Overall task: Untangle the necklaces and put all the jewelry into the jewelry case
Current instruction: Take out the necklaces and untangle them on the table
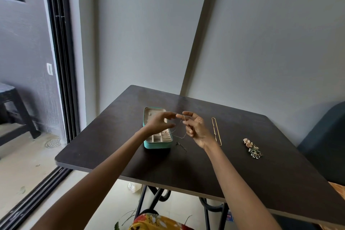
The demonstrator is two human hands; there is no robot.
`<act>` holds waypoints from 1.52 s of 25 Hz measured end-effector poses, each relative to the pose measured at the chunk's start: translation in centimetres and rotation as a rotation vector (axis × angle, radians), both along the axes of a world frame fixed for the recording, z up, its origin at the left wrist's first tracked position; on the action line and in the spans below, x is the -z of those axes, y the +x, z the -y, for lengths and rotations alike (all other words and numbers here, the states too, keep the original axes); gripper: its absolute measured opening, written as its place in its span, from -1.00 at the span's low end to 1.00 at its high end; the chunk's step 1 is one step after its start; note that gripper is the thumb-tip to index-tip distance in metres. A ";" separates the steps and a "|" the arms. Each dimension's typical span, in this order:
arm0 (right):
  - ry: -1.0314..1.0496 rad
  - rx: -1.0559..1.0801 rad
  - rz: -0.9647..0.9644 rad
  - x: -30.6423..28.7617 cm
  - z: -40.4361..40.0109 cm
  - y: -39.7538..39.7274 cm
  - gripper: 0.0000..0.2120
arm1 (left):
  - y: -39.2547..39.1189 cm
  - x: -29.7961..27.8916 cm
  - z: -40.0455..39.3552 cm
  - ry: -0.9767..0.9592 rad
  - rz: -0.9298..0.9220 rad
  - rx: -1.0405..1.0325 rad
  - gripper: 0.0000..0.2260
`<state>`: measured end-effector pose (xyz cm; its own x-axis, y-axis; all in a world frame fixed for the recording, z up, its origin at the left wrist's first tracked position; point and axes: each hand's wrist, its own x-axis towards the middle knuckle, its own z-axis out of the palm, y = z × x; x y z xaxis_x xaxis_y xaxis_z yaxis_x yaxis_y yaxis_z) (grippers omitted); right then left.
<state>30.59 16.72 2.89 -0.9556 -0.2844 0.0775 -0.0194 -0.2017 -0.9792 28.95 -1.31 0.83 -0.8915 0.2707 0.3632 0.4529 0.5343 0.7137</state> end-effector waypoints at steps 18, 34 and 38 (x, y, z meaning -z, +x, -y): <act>0.392 0.501 -0.005 2.5 -1.1 -1.7 -0.94 | -0.6 -1.0 0.8 0.584 0.064 -0.132 -0.92; -0.030 0.580 -0.091 -3.6 -1.7 -1.1 -0.72 | -0.5 2.0 3.2 -0.164 0.060 -0.332 -0.87; -0.019 0.535 -0.130 -5.2 -1.4 -0.8 -0.74 | -0.4 1.8 2.4 -0.282 0.024 -0.294 -0.84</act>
